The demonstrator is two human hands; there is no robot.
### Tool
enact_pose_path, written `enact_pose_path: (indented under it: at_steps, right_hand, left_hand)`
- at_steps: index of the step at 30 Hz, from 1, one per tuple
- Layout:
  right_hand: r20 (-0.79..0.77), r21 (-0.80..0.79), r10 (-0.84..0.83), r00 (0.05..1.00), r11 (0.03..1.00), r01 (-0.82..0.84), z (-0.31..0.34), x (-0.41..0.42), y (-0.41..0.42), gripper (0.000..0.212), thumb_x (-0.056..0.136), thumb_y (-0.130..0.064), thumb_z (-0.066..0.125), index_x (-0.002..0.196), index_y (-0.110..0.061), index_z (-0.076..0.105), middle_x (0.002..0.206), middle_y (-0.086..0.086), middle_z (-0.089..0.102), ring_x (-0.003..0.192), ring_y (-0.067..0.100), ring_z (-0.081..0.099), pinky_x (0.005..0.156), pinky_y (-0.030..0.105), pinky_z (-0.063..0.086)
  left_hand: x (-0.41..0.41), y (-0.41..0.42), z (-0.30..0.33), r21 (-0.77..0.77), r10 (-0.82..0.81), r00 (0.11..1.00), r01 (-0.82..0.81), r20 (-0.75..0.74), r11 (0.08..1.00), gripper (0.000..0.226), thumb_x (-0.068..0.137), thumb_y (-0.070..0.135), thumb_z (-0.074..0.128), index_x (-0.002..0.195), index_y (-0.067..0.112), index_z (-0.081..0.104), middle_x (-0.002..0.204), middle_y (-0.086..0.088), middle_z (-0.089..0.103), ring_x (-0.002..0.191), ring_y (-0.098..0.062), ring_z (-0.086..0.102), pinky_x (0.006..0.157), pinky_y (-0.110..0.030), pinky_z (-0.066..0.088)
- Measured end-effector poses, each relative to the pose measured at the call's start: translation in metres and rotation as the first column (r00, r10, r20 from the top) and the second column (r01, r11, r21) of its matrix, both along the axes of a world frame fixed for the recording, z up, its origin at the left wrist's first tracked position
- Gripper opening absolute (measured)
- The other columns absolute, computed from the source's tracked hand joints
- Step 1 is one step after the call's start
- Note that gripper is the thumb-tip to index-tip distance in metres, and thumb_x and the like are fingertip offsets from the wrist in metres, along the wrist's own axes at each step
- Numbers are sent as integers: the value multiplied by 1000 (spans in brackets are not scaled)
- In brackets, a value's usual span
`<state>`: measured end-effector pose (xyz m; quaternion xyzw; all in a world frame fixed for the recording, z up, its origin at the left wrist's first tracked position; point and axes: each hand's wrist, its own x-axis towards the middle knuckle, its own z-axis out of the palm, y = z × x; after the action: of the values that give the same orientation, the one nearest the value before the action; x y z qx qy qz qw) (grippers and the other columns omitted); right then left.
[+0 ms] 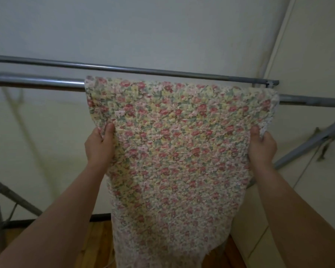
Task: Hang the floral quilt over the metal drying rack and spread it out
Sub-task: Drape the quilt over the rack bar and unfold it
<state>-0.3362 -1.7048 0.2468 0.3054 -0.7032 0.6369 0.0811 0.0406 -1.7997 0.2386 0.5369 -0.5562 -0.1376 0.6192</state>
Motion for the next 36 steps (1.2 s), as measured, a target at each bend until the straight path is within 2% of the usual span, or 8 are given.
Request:
enact_pose_path:
  at_steps: [7,13,16,19,21,24,27,36]
  right_hand:
    - [-20,142,-24,1000,990,27,-21,5,11,52,94,-36,48,54,-15,24,53,2,31,60,23,35,54,34,7]
    - [-62,292,25,998,957,-6,-52,8,22,51,95,-37,45,55,-13,24,54,5,28,58,24,35,52,39,17]
    - [45,421,72,996,903,-84,-58,10,25,45,96,-36,43,64,-5,40,65,16,46,68,32,49,58,36,28]
    - [319,240,117,941,950,-200,-25,10,17,22,91,-16,50,103,1,57,102,20,61,83,32,58,61,30,46]
    - [367,5,202,908,976,-219,18,9,12,35,82,-11,58,116,-3,53,111,16,60,86,25,56,56,26,43]
    - [356,-228,324,877,940,-255,67,6,4,45,83,-26,56,123,-6,51,121,15,59,102,30,58,84,40,51]
    - [264,-115,213,941,975,-189,73,1,2,41,90,-31,47,121,-4,53,122,18,58,109,32,55,94,45,46]
    - [105,58,103,989,992,-110,56,-17,0,36,96,-30,39,110,2,50,117,24,55,105,36,53,83,38,41]
  left_hand:
    - [3,1,-17,62,5,998,-9,60,998,40,93,41,45,76,5,47,80,-26,58,87,-41,57,67,-40,36]
    - [8,12,-35,134,8,996,-19,86,991,45,92,41,45,75,0,49,77,-24,58,82,-39,57,64,-39,35]
    - [11,21,-42,219,-42,998,30,52,975,47,90,42,49,72,-1,49,73,-21,57,77,-36,57,65,-43,41]
    - [15,22,-14,271,-187,972,220,-140,937,22,82,31,64,81,10,58,85,-17,63,78,-29,60,72,-46,49]
    - [20,20,23,160,-317,891,382,-326,910,26,79,25,66,100,11,61,99,-16,65,77,-24,62,64,-34,51]
    - [17,16,71,-53,-385,830,399,-403,916,28,80,42,60,91,16,64,89,-7,66,75,-14,62,61,-24,49]
    - [8,12,76,-54,-179,954,171,-240,984,34,87,45,49,75,15,59,77,-5,60,72,-15,54,61,-25,42]
    - [-9,6,19,-74,-88,980,75,-178,994,24,92,39,43,84,20,55,81,-3,58,77,-17,52,61,-29,33]
